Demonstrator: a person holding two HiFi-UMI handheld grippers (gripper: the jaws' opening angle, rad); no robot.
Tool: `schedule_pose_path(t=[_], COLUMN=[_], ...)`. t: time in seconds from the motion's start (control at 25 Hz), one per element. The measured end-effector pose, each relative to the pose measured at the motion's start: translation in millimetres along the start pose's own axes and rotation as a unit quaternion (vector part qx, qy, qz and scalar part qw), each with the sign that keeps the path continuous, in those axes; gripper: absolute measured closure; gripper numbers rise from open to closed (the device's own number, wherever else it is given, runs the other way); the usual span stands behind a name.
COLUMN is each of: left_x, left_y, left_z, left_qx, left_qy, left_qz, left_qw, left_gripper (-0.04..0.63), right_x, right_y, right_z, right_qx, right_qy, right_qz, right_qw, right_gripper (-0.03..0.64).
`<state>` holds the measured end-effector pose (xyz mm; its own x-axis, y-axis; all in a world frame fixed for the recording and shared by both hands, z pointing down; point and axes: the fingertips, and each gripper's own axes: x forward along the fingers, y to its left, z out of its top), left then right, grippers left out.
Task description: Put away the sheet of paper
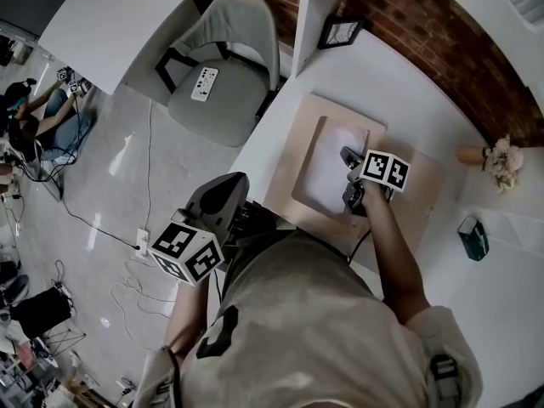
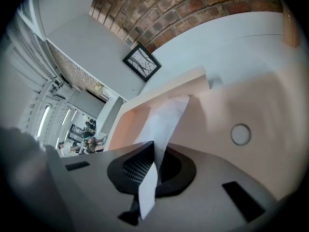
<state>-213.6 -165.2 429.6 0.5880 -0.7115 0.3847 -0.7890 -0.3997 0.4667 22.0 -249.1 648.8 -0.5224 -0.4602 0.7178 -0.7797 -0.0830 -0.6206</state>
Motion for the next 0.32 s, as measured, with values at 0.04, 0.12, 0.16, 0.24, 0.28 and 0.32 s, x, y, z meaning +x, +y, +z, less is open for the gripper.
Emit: schedule_pose_path(t=[0.04, 0.12, 0.16, 0.24, 0.28, 0.32], left_x=[-0.5, -1.3, -1.6, -1.9, -2.1, -2.2], left_y=[-0.2, -1.4, -2.2, -3.6, -4.1, -4.7], left_z=[0.0, 0.3, 0.5, 0.6, 0.6, 0.5], left_qx=[0.000, 0.000, 0.000, 0.000, 0.000, 0.000], left_qy=[0.000, -0.001, -0.001, -0.002, -0.003, -0.003], left_qz=[0.000, 0.001, 0.001, 0.002, 0.002, 0.002], left_qw=[1.0000, 1.0000, 1.0000, 1.0000, 1.0000, 1.0000], left_gripper=[0.580, 0.580, 0.580, 0.580, 0.580, 0.580], right_x=[0.0, -0.3, -0.5, -0.9, -1.1, -1.3], right_y=[0.1, 0.2, 0.1, -0.4, -0.7, -1.1], right_z=[-0.4, -0.7, -0.7, -0.7, -0.8, -0.8], right_qx=[0.000, 0.000, 0.000, 0.002, 0.003, 0.004], right_qy=[0.000, 0.000, 0.000, 0.000, 0.000, 0.000], right_qz=[0.000, 0.001, 0.001, 0.002, 0.003, 0.004], right_qw=[1.000, 1.000, 1.000, 1.000, 1.000, 1.000], right_gripper=[0.591, 0.591, 0.591, 0.591, 0.591, 0.591])
